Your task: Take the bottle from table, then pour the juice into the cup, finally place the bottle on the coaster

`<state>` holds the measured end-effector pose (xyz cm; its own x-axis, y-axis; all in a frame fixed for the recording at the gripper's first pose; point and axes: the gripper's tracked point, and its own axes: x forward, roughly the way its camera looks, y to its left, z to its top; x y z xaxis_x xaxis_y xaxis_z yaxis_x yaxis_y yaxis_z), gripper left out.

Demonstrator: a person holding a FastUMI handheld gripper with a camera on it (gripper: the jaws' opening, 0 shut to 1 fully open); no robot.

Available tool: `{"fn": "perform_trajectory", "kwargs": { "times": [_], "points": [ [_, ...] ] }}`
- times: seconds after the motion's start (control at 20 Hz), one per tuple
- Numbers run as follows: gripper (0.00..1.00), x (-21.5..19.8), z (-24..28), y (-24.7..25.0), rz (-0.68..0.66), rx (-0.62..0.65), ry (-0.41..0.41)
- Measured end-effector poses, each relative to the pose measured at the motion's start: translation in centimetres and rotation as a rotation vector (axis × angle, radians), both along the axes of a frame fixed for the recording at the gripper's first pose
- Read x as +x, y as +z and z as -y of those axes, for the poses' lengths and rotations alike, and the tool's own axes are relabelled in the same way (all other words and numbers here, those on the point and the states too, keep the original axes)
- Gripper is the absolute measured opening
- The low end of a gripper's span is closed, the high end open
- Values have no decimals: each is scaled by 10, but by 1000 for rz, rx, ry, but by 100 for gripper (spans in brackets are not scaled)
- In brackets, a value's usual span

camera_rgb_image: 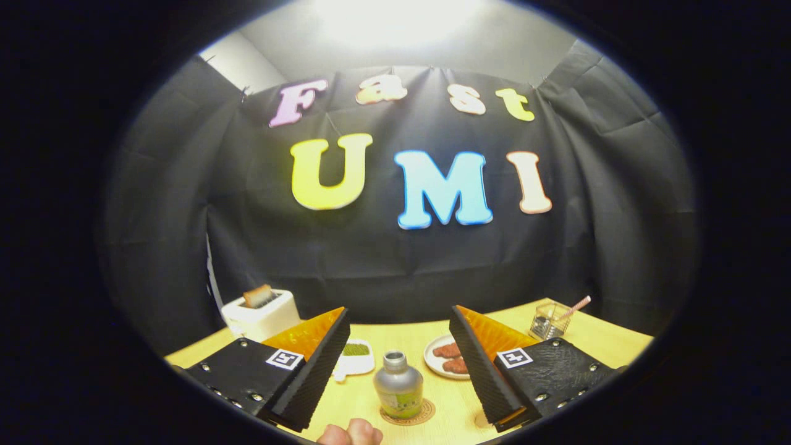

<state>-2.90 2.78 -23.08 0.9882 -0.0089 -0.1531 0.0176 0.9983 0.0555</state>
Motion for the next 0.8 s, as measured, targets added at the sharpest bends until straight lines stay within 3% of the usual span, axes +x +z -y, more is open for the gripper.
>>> {"fn": "perform_trajectory", "kwargs": {
  "times": [0.3, 0.8],
  "points": [
    [98, -5, 11, 109, 88, 44, 49],
    [98, -24, 23, 122, 85, 25, 53]
  ]
}}
